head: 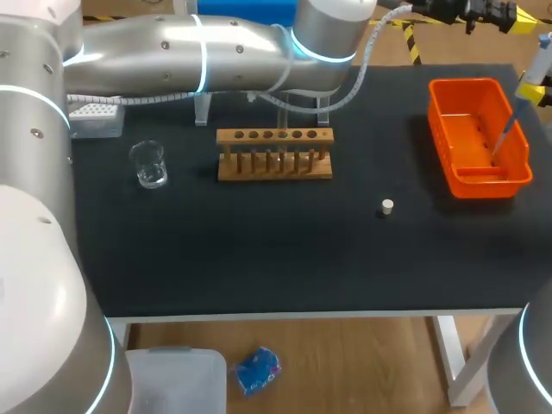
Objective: Invert the test tube, pick up the pipette, mount the tip to pipette, aspirate from beaker and dispense into the tube, eject the tip, return the pipette, and cap with the stopper.
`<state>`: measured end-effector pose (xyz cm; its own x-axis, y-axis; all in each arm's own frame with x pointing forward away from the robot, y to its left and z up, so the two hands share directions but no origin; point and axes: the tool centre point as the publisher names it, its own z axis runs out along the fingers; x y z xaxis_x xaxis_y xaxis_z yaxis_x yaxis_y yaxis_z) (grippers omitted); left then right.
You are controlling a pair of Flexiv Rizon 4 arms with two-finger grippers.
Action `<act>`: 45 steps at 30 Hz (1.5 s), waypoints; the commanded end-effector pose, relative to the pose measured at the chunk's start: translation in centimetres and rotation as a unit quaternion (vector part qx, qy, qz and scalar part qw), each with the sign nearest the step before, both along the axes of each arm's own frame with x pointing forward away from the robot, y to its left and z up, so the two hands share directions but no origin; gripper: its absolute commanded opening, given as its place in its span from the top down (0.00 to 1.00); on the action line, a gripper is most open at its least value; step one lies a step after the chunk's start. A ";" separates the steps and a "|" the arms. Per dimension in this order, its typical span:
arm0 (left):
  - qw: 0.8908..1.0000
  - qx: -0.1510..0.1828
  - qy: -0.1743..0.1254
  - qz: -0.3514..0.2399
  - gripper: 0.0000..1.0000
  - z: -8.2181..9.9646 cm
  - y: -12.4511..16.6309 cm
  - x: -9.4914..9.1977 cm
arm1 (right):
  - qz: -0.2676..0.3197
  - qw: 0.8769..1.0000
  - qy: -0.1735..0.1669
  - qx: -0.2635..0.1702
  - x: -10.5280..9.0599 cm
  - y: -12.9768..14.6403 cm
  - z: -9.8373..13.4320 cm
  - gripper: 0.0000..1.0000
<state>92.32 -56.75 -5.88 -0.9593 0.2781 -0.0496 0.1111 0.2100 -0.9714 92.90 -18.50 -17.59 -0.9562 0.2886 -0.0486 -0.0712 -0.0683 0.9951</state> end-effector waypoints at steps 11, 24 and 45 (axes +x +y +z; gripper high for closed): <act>1.000 0.017 -0.001 -0.017 1.00 0.5 -2.5 1.0 | 0.001 1.000 -0.001 0.000 0.0 -0.1 0.0 1.00; 1.000 0.008 0.019 0.004 1.00 0.2 -1.8 0.2 | 0.001 1.000 -0.001 0.000 0.0 -0.1 0.0 1.00; 1.000 -0.001 0.027 0.005 1.00 -0.6 -2.4 -0.2 | 0.001 1.000 -0.001 0.000 0.0 -0.1 0.0 1.00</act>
<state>92.17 -58.97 -6.26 -0.9631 0.2689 0.0052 0.0555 0.2176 -0.9745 92.89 -18.50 -17.59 -0.9562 0.2887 -0.0486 -0.0712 -0.0683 0.9951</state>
